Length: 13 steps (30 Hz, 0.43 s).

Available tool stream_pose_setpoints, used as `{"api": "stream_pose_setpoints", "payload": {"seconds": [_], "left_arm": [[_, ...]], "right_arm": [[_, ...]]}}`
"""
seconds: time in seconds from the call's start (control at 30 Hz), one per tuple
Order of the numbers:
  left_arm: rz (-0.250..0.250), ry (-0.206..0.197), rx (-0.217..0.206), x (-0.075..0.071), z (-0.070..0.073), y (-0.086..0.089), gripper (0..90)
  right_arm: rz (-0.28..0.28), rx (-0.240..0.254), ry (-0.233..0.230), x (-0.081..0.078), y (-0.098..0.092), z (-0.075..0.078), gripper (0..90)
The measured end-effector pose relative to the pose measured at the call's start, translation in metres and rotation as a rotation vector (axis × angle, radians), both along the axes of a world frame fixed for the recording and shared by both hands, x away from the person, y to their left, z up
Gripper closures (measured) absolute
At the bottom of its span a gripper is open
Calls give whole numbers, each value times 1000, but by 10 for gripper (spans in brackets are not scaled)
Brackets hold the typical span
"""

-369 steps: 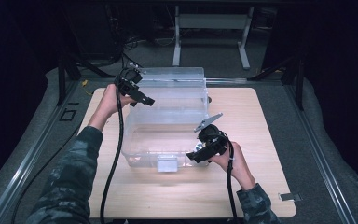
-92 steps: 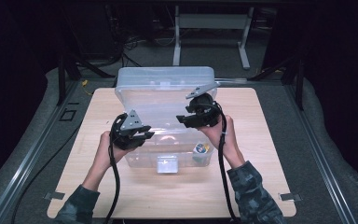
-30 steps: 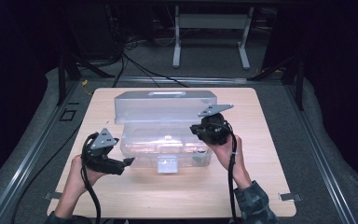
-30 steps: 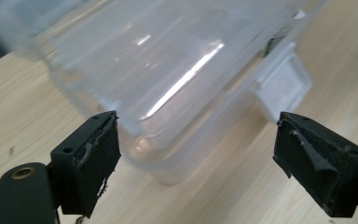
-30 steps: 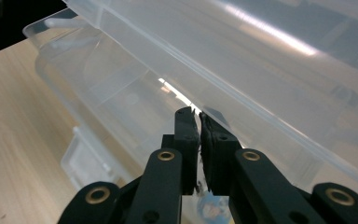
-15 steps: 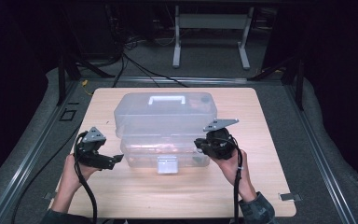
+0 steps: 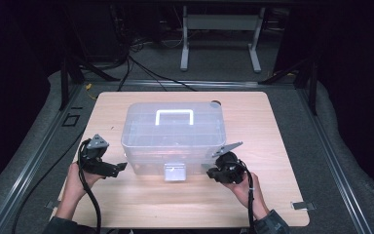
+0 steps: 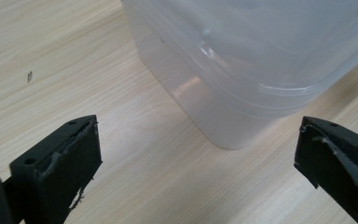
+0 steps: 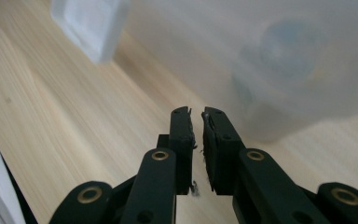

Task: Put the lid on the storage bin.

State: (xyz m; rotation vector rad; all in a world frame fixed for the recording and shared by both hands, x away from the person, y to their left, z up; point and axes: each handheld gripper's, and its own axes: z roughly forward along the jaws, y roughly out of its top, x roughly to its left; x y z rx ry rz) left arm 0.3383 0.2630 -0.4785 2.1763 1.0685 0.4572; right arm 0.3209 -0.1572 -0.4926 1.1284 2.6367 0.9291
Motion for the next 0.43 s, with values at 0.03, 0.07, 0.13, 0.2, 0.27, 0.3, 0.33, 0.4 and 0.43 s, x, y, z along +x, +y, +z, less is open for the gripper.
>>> {"api": "stream_pose_setpoints", "payload": {"seconds": [0.03,0.07,0.13,0.2,0.27,0.3,0.33,0.4,0.43], "left_arm": [[7,4,0,0,-2,0,0],[13,2,0,1,-4,1,0],[26,6,12,3,-10,4,0],[38,17,24,6,-16,6,0],[44,34,26,9,-21,7,0],[44,45,30,11,-24,8,0],[43,53,33,12,-26,8,0],[46,62,34,13,-28,8,0],[43,66,37,14,-29,8,0]], "right_arm": [[-3,-12,0,-3,-3,-4,823],[-17,-24,-7,-5,-6,-7,823],[-42,-34,-3,-9,-16,-13,802],[-78,-67,-14,-12,-24,-18,663],[-113,-99,-22,-13,-31,-23,504],[-131,-100,-22,-13,-35,-26,417],[-144,-104,-24,-12,-38,-28,352],[-158,-111,-39,-11,-42,-29,255],[-164,-119,-47,-10,-44,-30,219]]}}
